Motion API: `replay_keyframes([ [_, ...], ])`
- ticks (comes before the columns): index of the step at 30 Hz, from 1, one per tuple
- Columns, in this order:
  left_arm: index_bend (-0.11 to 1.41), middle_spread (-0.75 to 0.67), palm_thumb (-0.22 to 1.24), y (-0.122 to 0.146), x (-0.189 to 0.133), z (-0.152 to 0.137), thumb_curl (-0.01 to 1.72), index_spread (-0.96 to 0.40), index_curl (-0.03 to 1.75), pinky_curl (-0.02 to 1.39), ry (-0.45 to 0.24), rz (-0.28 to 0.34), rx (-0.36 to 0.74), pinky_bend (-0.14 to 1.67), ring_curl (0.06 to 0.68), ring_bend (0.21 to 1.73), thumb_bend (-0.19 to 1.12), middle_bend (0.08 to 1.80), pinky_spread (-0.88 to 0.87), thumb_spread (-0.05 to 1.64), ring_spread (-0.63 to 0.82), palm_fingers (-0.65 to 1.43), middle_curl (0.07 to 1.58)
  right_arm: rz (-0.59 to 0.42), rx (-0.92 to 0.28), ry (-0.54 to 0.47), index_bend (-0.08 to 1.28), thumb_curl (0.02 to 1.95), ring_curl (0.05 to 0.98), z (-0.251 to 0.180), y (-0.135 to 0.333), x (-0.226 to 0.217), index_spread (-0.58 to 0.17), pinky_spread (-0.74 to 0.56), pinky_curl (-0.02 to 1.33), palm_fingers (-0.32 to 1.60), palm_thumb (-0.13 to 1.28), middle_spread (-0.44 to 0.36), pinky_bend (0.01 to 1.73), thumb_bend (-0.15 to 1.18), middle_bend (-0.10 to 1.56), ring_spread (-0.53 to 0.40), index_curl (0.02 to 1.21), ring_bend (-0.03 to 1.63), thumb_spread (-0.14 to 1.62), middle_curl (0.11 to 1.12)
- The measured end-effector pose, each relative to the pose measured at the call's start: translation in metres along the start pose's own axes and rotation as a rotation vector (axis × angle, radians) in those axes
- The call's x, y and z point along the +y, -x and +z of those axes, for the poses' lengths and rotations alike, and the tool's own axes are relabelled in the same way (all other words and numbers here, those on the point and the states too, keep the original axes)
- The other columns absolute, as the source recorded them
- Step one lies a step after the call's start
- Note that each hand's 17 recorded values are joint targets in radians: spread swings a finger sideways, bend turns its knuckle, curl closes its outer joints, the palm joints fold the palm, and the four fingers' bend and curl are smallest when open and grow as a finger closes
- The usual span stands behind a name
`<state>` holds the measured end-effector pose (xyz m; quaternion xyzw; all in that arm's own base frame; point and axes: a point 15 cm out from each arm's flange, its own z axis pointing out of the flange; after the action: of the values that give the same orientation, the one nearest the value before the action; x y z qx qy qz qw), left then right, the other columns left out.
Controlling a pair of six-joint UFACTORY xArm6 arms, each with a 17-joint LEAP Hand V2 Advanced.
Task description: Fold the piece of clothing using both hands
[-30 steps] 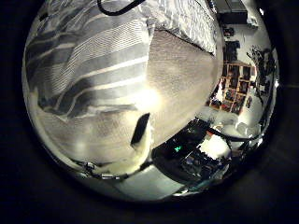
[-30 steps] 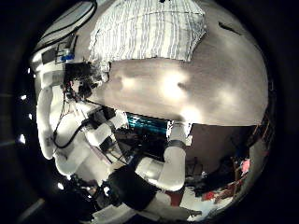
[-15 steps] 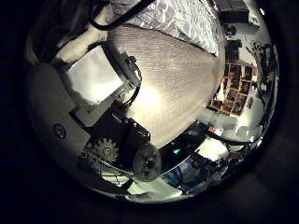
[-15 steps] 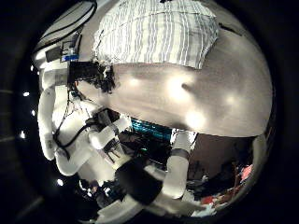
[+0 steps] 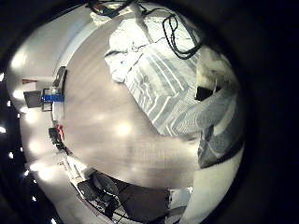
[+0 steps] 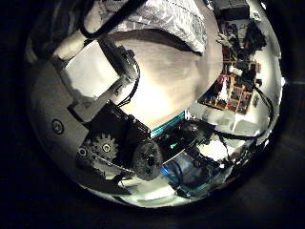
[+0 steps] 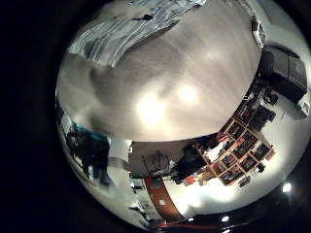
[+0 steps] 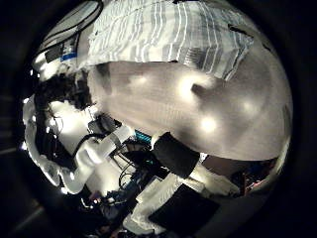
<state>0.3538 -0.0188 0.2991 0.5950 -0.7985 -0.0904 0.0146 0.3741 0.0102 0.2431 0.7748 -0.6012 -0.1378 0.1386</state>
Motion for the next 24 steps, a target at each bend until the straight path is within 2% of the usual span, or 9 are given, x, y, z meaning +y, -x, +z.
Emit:
replay_keyframes([
  [4, 0.33, -0.54, 0.87, -0.003, 0.007, -0.01, 0.59, -0.68, 1.03, 0.6, 0.025, 0.008, -0.002, 1.13, 0.491, 1.28, -0.01, 1.03, -0.62, 1.04, -0.48, 1.06, 0.83, -0.004, 0.021, 0.03, 0.18, 0.33, 0.24, 0.02, 0.013, -0.018, -0.267, 0.18, 0.14, 0.28, 0.4, -0.086, 0.71, -0.02, 0.39, -0.152, 0.33, 0.87, 1.15, 0.38],
  [13, 0.25, -0.55, 0.86, 0.0, 0.011, -0.02, 0.6, -0.72, 1.19, 0.6, 0.028, 0.001, -0.006, 1.12, 0.491, 1.28, -0.02, 1.0, -0.63, 1.05, -0.48, 1.05, 0.87, -0.016, 0.024, 0.079, 0.18, 0.32, 0.246, 0.039, 0.017, -0.016, -0.245, 0.19, 0.14, 0.27, 0.35, -0.082, 0.72, -0.03, 0.38, -0.145, 0.34, 0.86, 1.08, 0.39],
  [17, 0.22, -0.56, 0.86, 0.001, 0.01, -0.022, 0.61, -0.73, 1.24, 0.6, 0.024, 0.0, -0.006, 1.12, 0.491, 1.28, -0.01, 0.99, -0.63, 1.05, -0.48, 1.06, 0.89, -0.026, 0.043, 0.106, 0.19, 0.33, 0.247, 0.049, 0.025, -0.015, -0.25, 0.14, 0.12, 0.35, 0.41, -0.105, 0.71, -0.01, 0.42, -0.167, 0.35, 0.86, 1.07, 0.41],
  [18, 0.21, -0.56, 0.86, 0.001, 0.01, -0.023, 0.61, -0.73, 1.26, 0.6, 0.023, -0.001, -0.007, 1.11, 0.491, 1.28, -0.01, 0.98, -0.63, 1.05, -0.48, 1.06, 0.89, -0.027, 0.057, 0.108, 0.19, 0.34, 0.258, 0.05, 0.023, -0.015, -0.263, 0.09, 0.13, 0.43, 0.45, -0.119, 0.75, 0.0, 0.43, -0.191, 0.35, 0.89, 1.07, 0.41],
  [19, 0.2, -0.56, 0.86, 0.001, 0.009, -0.024, 0.61, -0.73, 1.27, 0.6, 0.023, 0.0, -0.007, 1.11, 0.491, 1.28, -0.01, 0.98, -0.63, 1.05, -0.48, 1.06, 0.9, -0.026, 0.076, 0.11, 0.18, 0.35, 0.271, 0.05, 0.021, -0.015, -0.279, -0.01, 0.15, 0.58, 0.5, -0.148, 0.84, 0.02, 0.44, -0.221, 0.35, 0.94, 1.08, 0.42],
  [20, 0.19, -0.56, 0.86, 0.001, 0.009, -0.025, 0.61, -0.73, 1.28, 0.6, 0.022, -0.001, -0.004, 1.11, 0.491, 1.28, -0.01, 0.98, -0.63, 1.05, -0.48, 1.06, 0.9, -0.024, 0.092, 0.111, 0.16, 0.36, 0.263, 0.051, 0.018, -0.016, -0.29, -0.1, 0.14, 0.62, 0.54, -0.165, 0.91, 0.03, 0.41, -0.246, 0.33, 0.96, 1.08, 0.41],
  [21, 0.19, -0.56, 0.86, 0.0, 0.009, -0.026, 0.61, -0.73, 1.29, 0.6, 0.022, 0.0, -0.001, 1.11, 0.491, 1.27, -0.01, 0.97, -0.63, 1.05, -0.48, 1.06, 0.9, -0.022, 0.105, 0.109, 0.16, 0.37, 0.286, 0.052, 0.017, -0.019, -0.317, -0.2, 0.17, 0.74, 0.59, -0.191, 1.01, 0.04, 0.42, -0.27, 0.34, 1.01, 1.08, 0.42],
  [23, 0.19, -0.57, 0.86, -0.001, 0.008, -0.028, 0.61, -0.73, 1.31, 0.61, 0.027, 0.002, -0.001, 1.11, 0.489, 1.27, -0.01, 0.97, -0.63, 1.05, -0.48, 1.06, 0.91, -0.012, 0.12, 0.088, 0.19, 0.39, 0.326, 0.055, 0.015, -0.026, -0.347, -0.28, 0.21, 0.9, 0.66, -0.226, 1.08, 0.06, 0.48, -0.292, 0.36, 1.08, 1.09, 0.45],
  [24, 0.19, -0.57, 0.86, -0.002, 0.008, -0.03, 0.61, -0.73, 1.32, 0.61, 0.029, 0.004, -0.001, 1.11, 0.489, 1.27, -0.01, 0.97, -0.63, 1.05, -0.48, 1.06, 0.91, -0.007, 0.122, 0.078, 0.23, 0.41, 0.348, 0.058, 0.015, -0.028, -0.382, -0.33, 0.25, 1.03, 0.72, -0.254, 1.14, 0.08, 0.52, -0.302, 0.39, 1.1, 1.09, 0.48],
])
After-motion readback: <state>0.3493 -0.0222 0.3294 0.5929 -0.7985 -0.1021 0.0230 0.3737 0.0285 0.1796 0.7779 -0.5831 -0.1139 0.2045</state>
